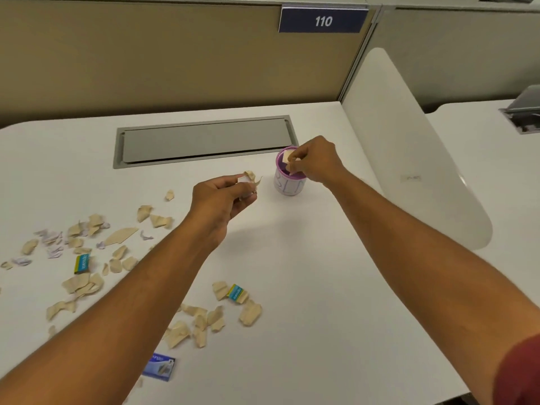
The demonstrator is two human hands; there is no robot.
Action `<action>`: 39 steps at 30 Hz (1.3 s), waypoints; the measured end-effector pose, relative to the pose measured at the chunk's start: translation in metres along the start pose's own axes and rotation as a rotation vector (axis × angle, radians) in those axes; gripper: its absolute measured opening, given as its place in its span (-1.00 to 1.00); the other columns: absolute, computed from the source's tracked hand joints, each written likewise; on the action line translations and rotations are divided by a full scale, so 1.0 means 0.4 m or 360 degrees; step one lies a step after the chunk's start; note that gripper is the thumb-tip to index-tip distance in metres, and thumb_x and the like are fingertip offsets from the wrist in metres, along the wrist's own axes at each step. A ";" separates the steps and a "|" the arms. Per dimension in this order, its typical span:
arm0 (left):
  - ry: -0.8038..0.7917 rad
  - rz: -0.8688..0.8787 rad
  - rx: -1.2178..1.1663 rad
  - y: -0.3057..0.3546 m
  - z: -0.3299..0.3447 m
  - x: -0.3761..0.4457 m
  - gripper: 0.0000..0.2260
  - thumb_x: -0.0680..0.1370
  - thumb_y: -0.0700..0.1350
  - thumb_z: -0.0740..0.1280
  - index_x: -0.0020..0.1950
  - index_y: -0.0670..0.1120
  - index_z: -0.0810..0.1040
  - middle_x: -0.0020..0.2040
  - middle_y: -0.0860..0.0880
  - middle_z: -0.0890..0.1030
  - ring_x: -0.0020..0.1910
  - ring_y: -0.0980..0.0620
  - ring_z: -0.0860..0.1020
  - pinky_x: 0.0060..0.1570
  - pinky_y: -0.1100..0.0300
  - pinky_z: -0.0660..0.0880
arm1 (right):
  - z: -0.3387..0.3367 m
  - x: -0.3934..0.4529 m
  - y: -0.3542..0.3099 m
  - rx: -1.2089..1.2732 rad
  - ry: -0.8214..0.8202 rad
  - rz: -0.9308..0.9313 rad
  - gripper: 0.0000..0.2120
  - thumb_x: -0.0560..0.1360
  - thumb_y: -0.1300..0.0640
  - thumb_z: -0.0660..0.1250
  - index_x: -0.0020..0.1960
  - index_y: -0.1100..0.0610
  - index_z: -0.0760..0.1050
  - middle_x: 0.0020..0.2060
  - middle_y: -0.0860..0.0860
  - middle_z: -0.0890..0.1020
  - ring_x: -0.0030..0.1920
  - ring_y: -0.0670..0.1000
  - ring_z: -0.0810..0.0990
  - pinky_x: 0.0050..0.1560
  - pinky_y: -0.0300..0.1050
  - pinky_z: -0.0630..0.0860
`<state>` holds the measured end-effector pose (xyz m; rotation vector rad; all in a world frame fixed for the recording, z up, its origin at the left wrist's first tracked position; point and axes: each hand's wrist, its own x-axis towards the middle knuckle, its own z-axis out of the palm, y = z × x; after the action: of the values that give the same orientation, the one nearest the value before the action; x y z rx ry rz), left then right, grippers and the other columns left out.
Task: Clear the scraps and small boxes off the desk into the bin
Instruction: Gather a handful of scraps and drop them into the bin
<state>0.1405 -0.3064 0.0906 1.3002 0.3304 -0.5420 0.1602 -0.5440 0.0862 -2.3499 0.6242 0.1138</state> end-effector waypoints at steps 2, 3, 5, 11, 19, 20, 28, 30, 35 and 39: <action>-0.0009 -0.0005 0.0017 0.002 0.004 0.004 -0.78 0.47 -0.38 0.53 0.10 -0.31 0.70 0.14 -0.18 0.72 -0.01 -0.12 0.73 0.01 0.17 0.69 | 0.005 0.007 -0.012 -0.0248 -0.0075 -0.0096 -0.65 0.40 0.07 0.59 0.16 0.14 0.70 0.17 0.06 0.68 0.19 0.11 0.61 -0.01 -0.09 0.58; -0.0010 -0.0005 0.0041 0.004 0.006 0.007 -0.79 0.47 -0.38 0.53 0.09 -0.31 0.70 0.13 -0.17 0.73 -0.02 -0.12 0.73 0.01 0.17 0.69 | 0.004 0.011 -0.016 -0.0315 -0.0096 -0.0116 -0.62 0.40 0.05 0.59 0.18 0.12 0.70 0.18 0.07 0.68 0.19 0.11 0.62 -0.02 -0.09 0.57; -0.0010 0.0006 0.0109 0.009 0.013 0.014 -0.79 0.46 -0.38 0.54 0.08 -0.30 0.71 0.12 -0.17 0.74 -0.04 -0.12 0.74 0.01 0.16 0.69 | -0.003 0.016 -0.023 -0.0372 -0.0098 -0.0107 -0.56 0.38 0.03 0.61 0.22 0.12 0.68 0.19 0.09 0.67 0.18 0.13 0.63 0.01 -0.05 0.64; -0.0068 0.0117 0.0422 0.044 0.067 0.055 -0.80 0.46 -0.37 0.55 0.07 -0.27 0.71 0.11 -0.18 0.73 -0.05 -0.11 0.74 0.00 0.16 0.70 | -0.039 0.020 -0.004 -0.0249 0.0003 -0.0168 -0.59 0.45 0.00 0.56 0.24 0.13 0.67 0.12 0.10 0.70 0.09 0.12 0.65 -0.05 -0.06 0.62; -0.0147 0.0516 0.1200 0.077 0.232 0.143 -0.66 0.45 -0.25 0.59 0.18 -0.09 0.64 0.00 -0.12 0.68 -0.02 -0.11 0.72 -0.01 -0.02 0.73 | -0.080 -0.047 0.072 0.0827 0.0459 0.0038 -0.68 0.56 0.01 0.38 -0.05 0.30 0.67 -0.08 0.19 0.72 -0.11 0.13 0.74 -0.13 0.14 0.73; -0.0172 0.0545 0.1334 0.075 0.254 0.154 -0.63 0.44 -0.23 0.60 0.21 -0.07 0.63 0.02 -0.13 0.69 -0.02 -0.11 0.72 0.00 -0.02 0.73 | -0.081 -0.068 0.081 0.0967 0.0503 0.0089 -0.74 0.58 0.07 0.38 -0.05 0.28 0.67 -0.08 0.16 0.72 -0.12 0.08 0.75 -0.14 0.07 0.74; -0.0209 0.0281 0.1693 0.062 0.343 0.219 -0.61 0.34 -0.11 0.69 0.11 -0.16 0.73 0.07 -0.16 0.72 0.02 -0.17 0.72 0.06 -0.05 0.71 | -0.004 -0.186 0.189 0.1371 0.0367 0.0399 -0.79 0.58 0.08 0.40 -0.07 0.23 0.68 -0.17 0.14 0.72 -0.10 0.15 0.76 -0.05 0.05 0.73; -0.0149 0.0332 0.1711 0.062 0.340 0.228 -0.66 0.40 -0.14 0.65 0.13 -0.19 0.73 0.07 -0.18 0.72 0.04 -0.19 0.72 0.07 -0.07 0.71 | 0.011 -0.203 0.200 0.1376 0.0358 0.0420 -0.78 0.58 0.08 0.39 -0.05 0.24 0.69 -0.16 0.15 0.73 -0.10 0.14 0.76 -0.04 0.04 0.73; -0.0031 0.0750 0.1872 0.065 0.324 0.195 -0.81 0.47 -0.30 0.53 0.07 -0.17 0.77 0.06 -0.16 0.73 0.06 -0.14 0.70 0.07 -0.03 0.70 | 0.041 -0.237 0.190 0.1355 0.0314 0.0412 -0.83 0.57 0.15 0.39 -0.02 0.23 0.69 -0.14 0.16 0.73 -0.11 0.12 0.76 0.00 0.05 0.72; -0.0169 0.0847 0.1838 0.061 0.260 0.144 -0.85 0.50 -0.25 0.53 0.05 -0.11 0.76 0.01 -0.08 0.74 -0.03 -0.05 0.70 0.02 0.03 0.71 | 0.089 -0.296 0.171 0.1060 0.0105 0.0241 -0.84 0.56 0.19 0.40 0.11 0.16 0.69 -0.07 0.06 0.73 -0.10 0.02 0.75 -0.01 0.00 0.72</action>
<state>0.1946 -0.4140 0.1061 2.3491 -0.5109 -0.3208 0.0272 -0.5169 0.0469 -1.6696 0.7367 -0.0940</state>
